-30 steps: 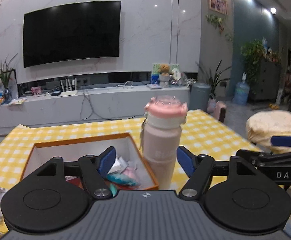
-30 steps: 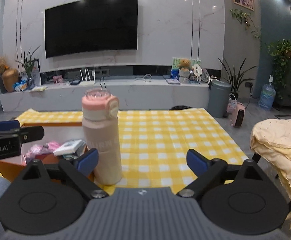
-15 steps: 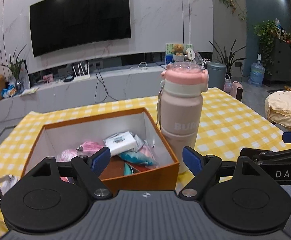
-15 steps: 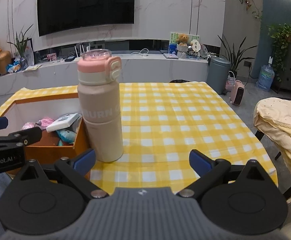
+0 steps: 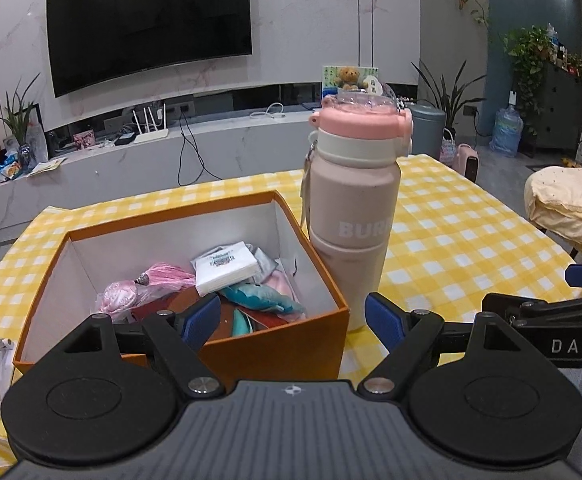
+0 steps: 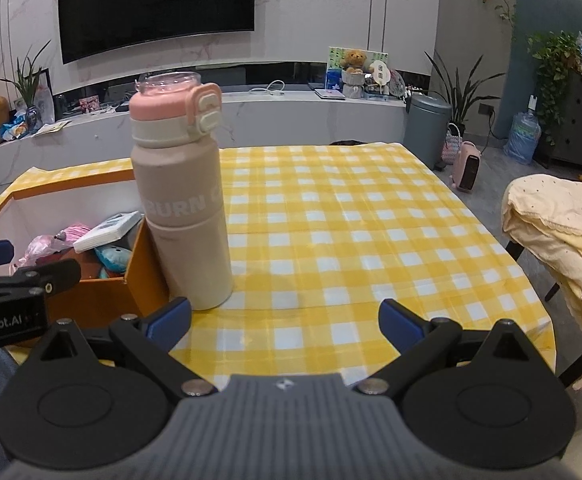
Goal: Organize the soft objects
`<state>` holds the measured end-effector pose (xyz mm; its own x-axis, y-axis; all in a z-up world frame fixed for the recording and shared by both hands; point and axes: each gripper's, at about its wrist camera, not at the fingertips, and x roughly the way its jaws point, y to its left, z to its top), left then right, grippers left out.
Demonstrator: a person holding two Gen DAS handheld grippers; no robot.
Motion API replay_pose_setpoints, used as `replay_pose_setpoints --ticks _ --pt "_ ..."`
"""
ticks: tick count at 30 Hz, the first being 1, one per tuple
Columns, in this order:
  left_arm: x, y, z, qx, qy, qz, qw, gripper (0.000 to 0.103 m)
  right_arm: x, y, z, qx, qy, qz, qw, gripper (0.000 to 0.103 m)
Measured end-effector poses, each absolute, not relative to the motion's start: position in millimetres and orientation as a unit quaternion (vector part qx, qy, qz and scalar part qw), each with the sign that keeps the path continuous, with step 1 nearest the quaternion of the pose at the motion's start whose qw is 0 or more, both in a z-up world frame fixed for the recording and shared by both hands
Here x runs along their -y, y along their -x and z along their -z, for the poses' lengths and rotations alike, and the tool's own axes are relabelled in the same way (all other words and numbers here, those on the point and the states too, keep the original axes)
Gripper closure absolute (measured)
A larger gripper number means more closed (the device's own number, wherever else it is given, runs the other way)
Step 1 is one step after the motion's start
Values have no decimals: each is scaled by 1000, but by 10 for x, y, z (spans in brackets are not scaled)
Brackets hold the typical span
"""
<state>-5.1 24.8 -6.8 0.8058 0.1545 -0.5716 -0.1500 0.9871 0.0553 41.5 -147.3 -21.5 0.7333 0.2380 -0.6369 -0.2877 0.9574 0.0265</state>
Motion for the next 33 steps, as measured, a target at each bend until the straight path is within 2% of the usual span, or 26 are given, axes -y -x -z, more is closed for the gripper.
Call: replay_pose_setpoints --ticks 33 --pt "-193 74 42 -300 -7 -75 951 7 1516 -382 218 -332 35 -137 933 5"
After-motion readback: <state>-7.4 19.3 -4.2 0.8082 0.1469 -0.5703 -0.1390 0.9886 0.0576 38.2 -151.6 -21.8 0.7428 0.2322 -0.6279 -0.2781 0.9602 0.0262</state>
